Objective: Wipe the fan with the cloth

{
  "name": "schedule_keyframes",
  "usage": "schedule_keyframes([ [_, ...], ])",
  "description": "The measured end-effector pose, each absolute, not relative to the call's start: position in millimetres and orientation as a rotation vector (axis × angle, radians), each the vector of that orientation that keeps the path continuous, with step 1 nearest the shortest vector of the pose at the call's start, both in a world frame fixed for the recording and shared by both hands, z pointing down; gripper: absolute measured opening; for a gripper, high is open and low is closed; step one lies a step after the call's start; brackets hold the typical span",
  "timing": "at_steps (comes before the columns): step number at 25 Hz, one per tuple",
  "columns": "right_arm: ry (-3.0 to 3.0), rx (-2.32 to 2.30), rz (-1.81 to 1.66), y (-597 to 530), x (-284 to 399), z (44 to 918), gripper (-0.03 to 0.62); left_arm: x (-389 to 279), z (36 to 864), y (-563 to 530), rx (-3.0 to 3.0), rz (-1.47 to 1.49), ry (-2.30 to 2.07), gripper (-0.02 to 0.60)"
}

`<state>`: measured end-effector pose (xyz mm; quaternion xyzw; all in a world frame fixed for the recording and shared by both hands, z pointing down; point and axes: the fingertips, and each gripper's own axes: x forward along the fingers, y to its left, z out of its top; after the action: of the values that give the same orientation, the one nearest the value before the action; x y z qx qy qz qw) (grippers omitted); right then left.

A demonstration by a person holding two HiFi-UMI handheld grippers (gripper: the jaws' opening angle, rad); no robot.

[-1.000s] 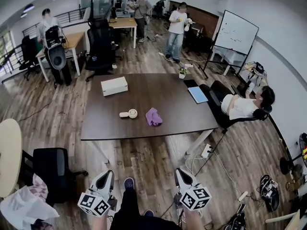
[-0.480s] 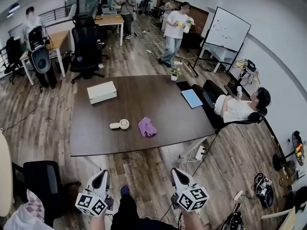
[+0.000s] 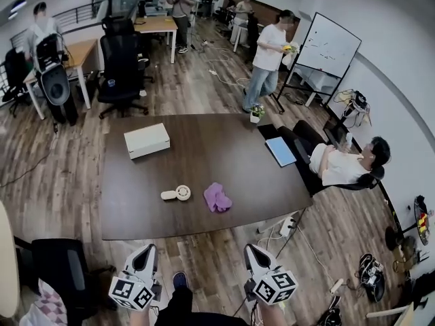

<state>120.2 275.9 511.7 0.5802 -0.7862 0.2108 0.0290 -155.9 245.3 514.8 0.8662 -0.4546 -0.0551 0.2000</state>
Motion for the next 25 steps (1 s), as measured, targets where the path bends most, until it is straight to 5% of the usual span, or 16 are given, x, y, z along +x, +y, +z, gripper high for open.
schedule_keyframes([
  [25,-2.456,1.829,0.637,130,101,496,0.012,-167,501,122,2.451,-0.097,-1.274,-0.002],
])
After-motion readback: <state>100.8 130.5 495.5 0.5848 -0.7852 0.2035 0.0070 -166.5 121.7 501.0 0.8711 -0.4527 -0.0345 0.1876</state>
